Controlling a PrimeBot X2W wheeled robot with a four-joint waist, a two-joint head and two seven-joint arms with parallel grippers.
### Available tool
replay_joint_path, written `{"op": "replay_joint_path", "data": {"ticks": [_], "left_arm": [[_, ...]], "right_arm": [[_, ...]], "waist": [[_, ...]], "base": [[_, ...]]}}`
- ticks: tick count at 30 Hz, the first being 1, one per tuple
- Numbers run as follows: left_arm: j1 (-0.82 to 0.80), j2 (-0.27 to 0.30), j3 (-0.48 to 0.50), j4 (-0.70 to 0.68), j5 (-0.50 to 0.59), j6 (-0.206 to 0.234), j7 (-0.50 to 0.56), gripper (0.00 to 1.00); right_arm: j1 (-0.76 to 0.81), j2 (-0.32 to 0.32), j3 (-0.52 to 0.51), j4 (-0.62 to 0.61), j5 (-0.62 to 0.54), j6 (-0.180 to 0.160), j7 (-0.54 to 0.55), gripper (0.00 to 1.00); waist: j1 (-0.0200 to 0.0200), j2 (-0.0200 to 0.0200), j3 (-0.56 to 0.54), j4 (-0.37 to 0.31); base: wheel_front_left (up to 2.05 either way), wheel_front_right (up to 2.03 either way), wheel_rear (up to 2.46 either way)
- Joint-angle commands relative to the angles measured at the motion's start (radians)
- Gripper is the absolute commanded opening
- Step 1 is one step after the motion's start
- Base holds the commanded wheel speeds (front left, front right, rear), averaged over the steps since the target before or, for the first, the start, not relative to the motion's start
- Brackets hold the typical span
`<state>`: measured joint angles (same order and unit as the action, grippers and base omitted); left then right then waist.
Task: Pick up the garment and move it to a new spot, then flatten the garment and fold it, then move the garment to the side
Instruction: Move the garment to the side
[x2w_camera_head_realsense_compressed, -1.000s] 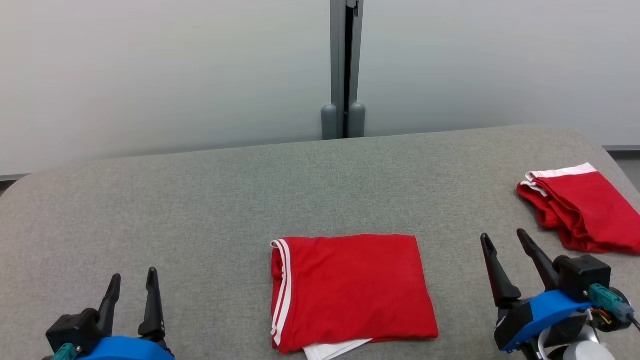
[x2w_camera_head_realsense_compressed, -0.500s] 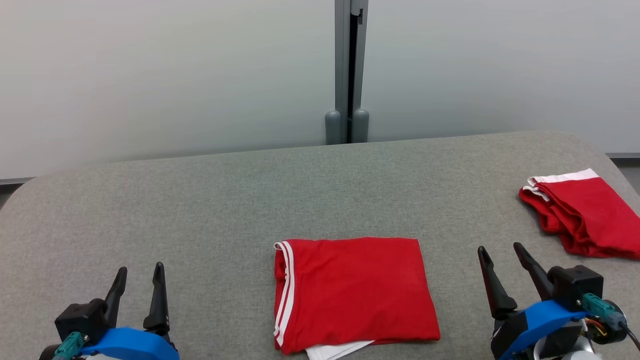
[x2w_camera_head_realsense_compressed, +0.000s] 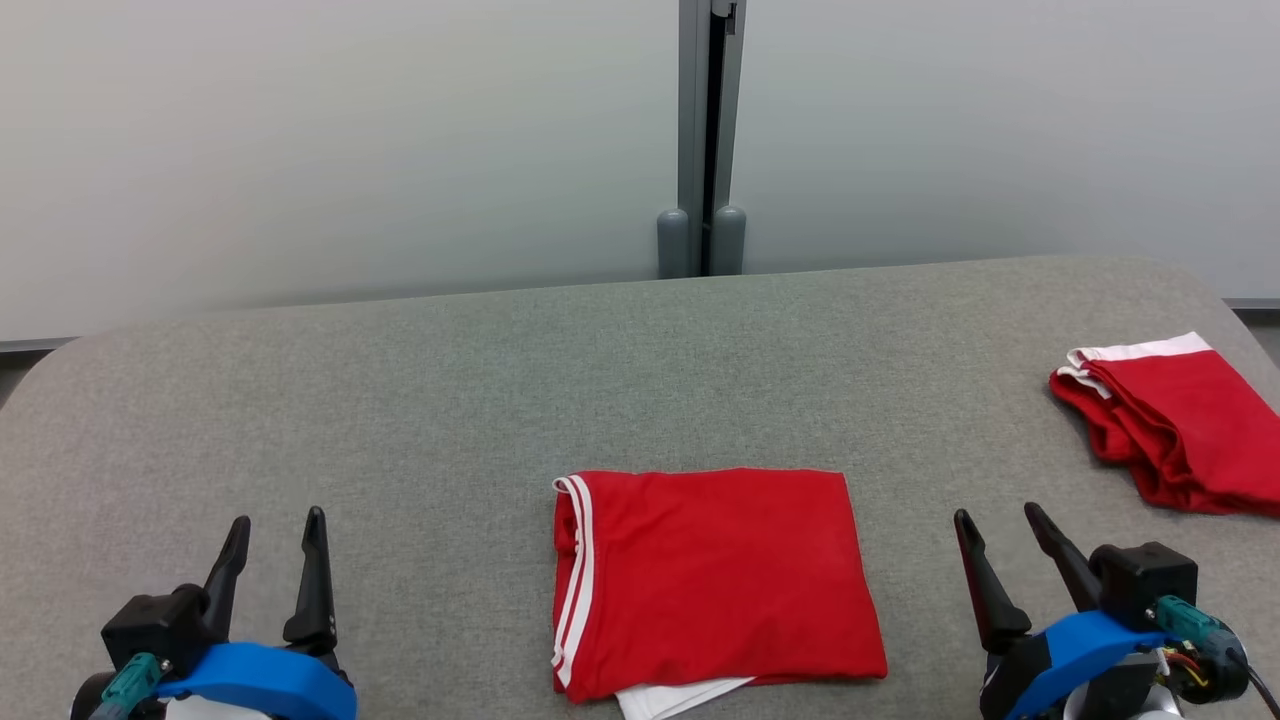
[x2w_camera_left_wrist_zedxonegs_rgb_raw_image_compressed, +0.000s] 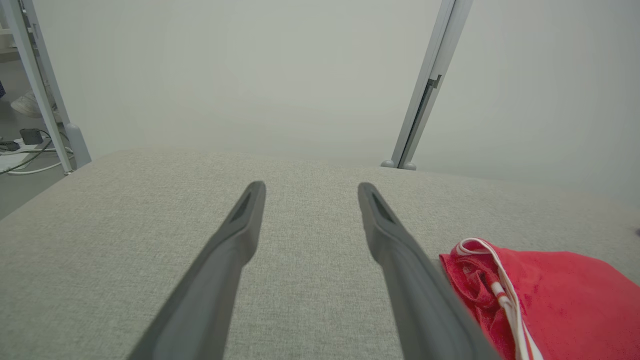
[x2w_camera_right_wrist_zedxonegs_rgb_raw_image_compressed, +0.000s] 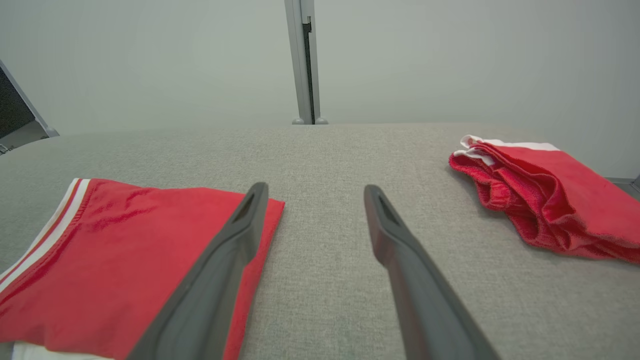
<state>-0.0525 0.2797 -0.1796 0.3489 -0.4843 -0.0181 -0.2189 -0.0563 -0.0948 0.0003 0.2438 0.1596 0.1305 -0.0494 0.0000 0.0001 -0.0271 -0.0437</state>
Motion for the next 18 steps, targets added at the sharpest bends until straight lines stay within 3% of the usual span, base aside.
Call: {"op": "replay_joint_path", "data": {"ticks": [1,5,12,18], "left_arm": [[-0.020,0.006,-0.004,-0.008,-0.005,0.002,-0.006,1.00],[-0.025,0.008,-0.007,-0.019,-0.001,0.002,-0.010,1.00],[-0.047,0.008,-0.014,-0.038,0.002,0.003,-0.009,1.00],[-0.091,-0.001,-0.035,-0.034,0.010,-0.008,-0.006,1.00]], "right_arm": [[0.007,0.003,0.001,0.010,0.003,0.001,0.001,1.00],[-0.026,0.019,0.009,0.040,0.030,0.001,0.050,1.00],[-0.133,0.041,0.049,0.116,0.077,0.000,0.282,1.00],[-0.239,0.042,0.049,0.246,0.094,0.000,0.413,1.00]], "waist": [[0.0000,-0.0001,0.003,0.002],[0.0000,-0.0001,0.015,0.009],[0.0000,-0.0001,0.066,0.026],[0.0000,-0.0001,0.112,0.064]], "base": [[0.00,0.00,0.00],[0.00,0.00,0.00],[0.00,0.00,0.00],[0.00,0.00,0.00]]}}
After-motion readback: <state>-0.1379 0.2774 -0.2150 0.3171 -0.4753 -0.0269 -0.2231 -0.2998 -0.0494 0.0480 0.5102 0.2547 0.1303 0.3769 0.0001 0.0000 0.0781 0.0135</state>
